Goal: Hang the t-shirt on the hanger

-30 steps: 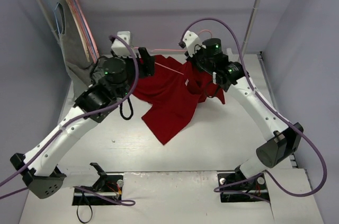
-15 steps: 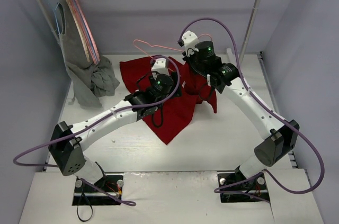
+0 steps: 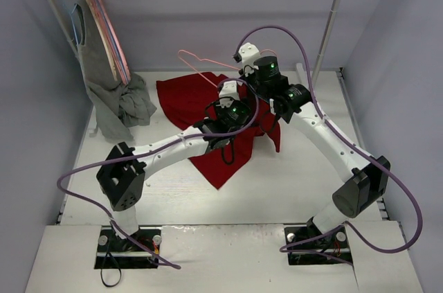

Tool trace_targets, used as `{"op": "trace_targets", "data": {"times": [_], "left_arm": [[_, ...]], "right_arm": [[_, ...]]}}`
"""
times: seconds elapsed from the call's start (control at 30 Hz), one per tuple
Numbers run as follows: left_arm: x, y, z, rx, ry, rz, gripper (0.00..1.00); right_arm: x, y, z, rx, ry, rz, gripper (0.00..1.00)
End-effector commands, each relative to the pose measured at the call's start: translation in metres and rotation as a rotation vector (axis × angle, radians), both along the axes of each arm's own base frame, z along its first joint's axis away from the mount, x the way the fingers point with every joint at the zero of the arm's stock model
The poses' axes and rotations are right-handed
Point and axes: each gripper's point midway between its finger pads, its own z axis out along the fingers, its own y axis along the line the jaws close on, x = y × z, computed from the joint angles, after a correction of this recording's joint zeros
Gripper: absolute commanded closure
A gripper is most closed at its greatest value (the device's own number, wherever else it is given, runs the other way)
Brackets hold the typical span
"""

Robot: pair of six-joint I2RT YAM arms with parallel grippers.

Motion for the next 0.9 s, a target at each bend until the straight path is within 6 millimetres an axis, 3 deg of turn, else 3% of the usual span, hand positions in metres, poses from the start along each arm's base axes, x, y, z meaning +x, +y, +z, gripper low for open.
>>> {"op": "trace_targets", "data": {"times": [0.0,0.3,0.43,0.63,0.77,0.87], "left_arm": [[0.012,-0.006,0.036,-0.074,-0.08,0.054,0.44],[0.014,-0.01,-0.001,0.007,-0.032,0.043,0.55],[0.008,-0.012,-0.025,0.016,0.03,0.028,0.55],[-0.006,-0.014,-0.044,0.021,0.083,-0.016,0.56],[-0.02,0.005,-0.06,0.083,0.118,-0.015,0.56],[-0.029,0.027,-0.055,0.117,0.1,-0.006,0.56]], "right_arm": [[-0.002,0.005,0.05,0.108,-0.123,0.005,1.0],[-0.008,0.001,0.056,0.106,-0.131,0.009,1.0],[-0.01,-0.003,0.058,0.101,-0.131,0.001,1.0],[-0.011,-0.016,0.056,0.078,-0.132,-0.035,1.0],[-0.008,-0.034,0.06,0.065,-0.144,-0.07,1.0],[-0.008,-0.046,0.062,0.055,-0.15,-0.086,1.0]]}}
